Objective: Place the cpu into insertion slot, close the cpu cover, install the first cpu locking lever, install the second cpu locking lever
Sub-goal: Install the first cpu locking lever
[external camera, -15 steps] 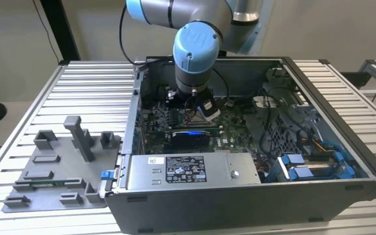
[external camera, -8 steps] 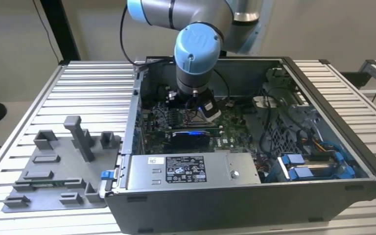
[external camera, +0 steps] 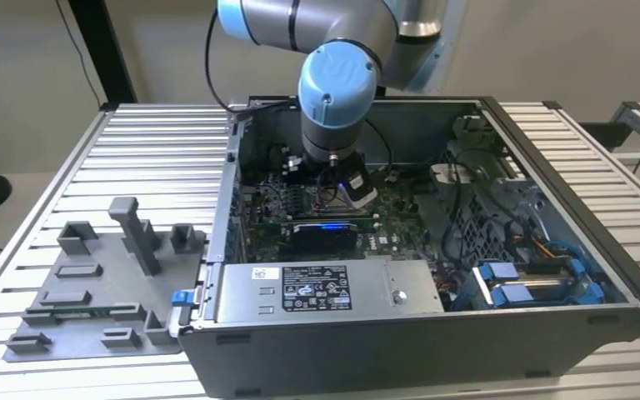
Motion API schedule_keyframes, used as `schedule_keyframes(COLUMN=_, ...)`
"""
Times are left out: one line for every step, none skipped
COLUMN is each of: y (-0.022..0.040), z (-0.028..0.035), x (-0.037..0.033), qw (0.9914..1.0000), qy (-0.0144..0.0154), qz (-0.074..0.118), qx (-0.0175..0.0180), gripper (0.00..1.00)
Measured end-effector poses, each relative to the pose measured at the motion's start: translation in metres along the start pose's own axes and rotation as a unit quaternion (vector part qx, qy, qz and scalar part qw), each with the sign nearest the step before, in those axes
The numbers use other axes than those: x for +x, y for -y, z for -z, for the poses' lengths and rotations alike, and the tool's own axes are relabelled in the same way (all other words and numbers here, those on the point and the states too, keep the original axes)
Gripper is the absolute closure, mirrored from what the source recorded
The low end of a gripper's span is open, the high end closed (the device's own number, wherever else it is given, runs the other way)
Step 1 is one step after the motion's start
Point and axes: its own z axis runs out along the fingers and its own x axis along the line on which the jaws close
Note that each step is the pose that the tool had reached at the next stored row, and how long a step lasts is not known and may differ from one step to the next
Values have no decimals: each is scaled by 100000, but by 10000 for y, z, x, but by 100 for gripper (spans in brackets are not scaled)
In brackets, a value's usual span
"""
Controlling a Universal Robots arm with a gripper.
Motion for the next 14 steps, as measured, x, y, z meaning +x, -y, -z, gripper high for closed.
schedule_keyframes(y=2, z=-3, x=-3, qw=100000, qy=3, qz=0, qx=0, gripper=100)
schedule_keyframes(y=3, z=-6, x=-6, qw=100000, qy=3, qz=-1, qx=-3, gripper=100)
schedule_keyframes(y=5, z=-9, x=-8, qw=100000, qy=2, qz=-1, qx=-3, gripper=100)
schedule_keyframes(y=7, z=-13, x=-11, qw=100000, qy=3, qz=0, qx=-3, gripper=100)
schedule_keyframes(y=10, z=-17, x=-15, qw=100000, qy=2, qz=-4, qx=0, gripper=100)
schedule_keyframes(y=12, z=-21, x=-19, qw=100000, qy=-2, qz=-3, qx=3, gripper=100)
schedule_keyframes(y=15, z=-25, x=-24, qw=100000, qy=0, qz=-5, qx=4, gripper=100)
schedule_keyframes(y=17, z=-29, x=-30, qw=100000, qy=-4, qz=-5, qx=6, gripper=100)
schedule_keyframes(y=18, z=-32, x=-35, qw=100000, qy=-4, qz=-5, qx=5, gripper=100)
schedule_keyframes(y=19, z=-34, x=-42, qw=100000, qy=4, qz=-3, qx=-6, gripper=100)
schedule_keyframes(y=20, z=-36, x=-48, qw=100000, qy=24, qz=8, qx=-38, gripper=100)
schedule_keyframes(y=20, z=-39, x=-54, qw=100000, qy=55, qz=22, qx=-123, gripper=100)
schedule_keyframes(y=20, z=-46, x=-61, qw=99999, qy=134, qz=61, qx=-327, gripper=100)
schedule_keyframes(y=20, z=-46, x=-65, qw=99999, qy=212, qz=95, qx=-485, gripper=100)
